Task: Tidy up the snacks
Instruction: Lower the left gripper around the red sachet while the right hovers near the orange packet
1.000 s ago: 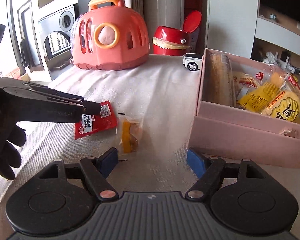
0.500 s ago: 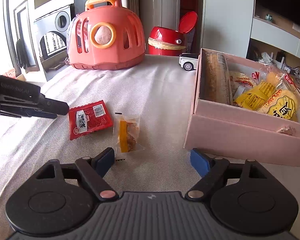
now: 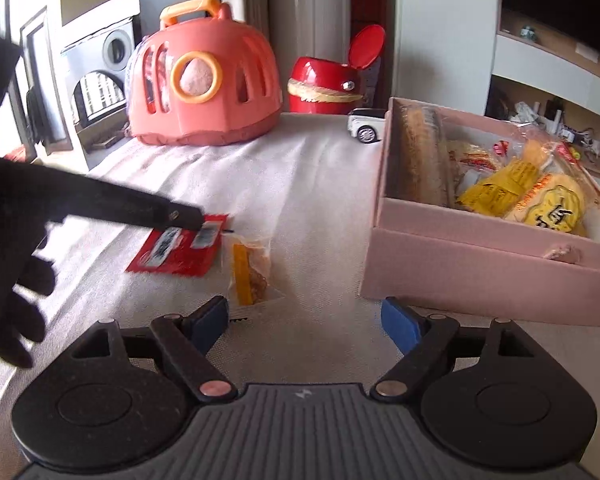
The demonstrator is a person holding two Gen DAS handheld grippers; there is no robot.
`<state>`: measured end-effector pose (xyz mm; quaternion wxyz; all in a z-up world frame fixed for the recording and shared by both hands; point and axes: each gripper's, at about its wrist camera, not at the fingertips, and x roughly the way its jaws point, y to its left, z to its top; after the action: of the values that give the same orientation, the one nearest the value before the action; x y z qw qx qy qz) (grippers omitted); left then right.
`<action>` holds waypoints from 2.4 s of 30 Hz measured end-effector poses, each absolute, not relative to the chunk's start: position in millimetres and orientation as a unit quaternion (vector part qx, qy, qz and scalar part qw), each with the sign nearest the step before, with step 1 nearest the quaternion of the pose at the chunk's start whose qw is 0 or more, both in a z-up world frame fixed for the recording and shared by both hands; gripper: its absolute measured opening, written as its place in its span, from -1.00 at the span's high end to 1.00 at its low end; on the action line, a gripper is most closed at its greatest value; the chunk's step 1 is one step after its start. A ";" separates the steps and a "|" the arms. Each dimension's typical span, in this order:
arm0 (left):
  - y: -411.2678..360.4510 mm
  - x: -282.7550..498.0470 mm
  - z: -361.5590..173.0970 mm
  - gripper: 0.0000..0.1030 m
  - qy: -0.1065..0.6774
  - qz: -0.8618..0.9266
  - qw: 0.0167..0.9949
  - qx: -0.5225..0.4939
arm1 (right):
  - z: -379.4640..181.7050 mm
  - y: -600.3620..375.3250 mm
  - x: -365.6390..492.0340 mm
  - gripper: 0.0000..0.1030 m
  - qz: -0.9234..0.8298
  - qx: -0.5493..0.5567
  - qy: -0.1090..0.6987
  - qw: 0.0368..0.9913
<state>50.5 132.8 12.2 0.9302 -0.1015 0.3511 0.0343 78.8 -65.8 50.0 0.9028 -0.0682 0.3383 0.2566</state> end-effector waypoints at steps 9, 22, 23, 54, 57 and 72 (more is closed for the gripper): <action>148.6 23.6 15.0 0.17 0.349 0.011 0.914 -0.206 | 58.3 -45.6 88.4 0.31 0.306 -0.067 0.336 0.888; 78.9 66.3 13.1 0.05 0.367 0.001 0.929 -0.032 | 53.0 -104.4 50.7 -0.09 0.265 -0.065 0.337 0.901; 76.6 65.1 12.7 0.04 0.368 -0.007 0.929 -0.031 | 53.0 -108.6 50.3 -0.14 0.259 -0.058 0.337 0.904; 37.9 19.1 16.0 -0.08 0.368 -0.093 0.923 0.055 | 48.6 -137.7 63.2 -0.42 0.226 0.047 0.354 0.906; 42.5 21.8 16.4 -0.06 0.364 -0.059 0.928 0.061 | 48.3 -139.7 64.1 -0.42 0.223 0.054 0.355 0.906; 59.2 28.5 11.8 -0.20 0.362 -0.049 0.931 0.016 | 46.4 -152.8 66.0 -0.46 0.233 0.101 0.355 0.900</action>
<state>28.5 59.2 11.8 0.9308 0.0158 0.3618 -0.0489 66.0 -152.8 46.4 0.8996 0.1012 0.3553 0.2328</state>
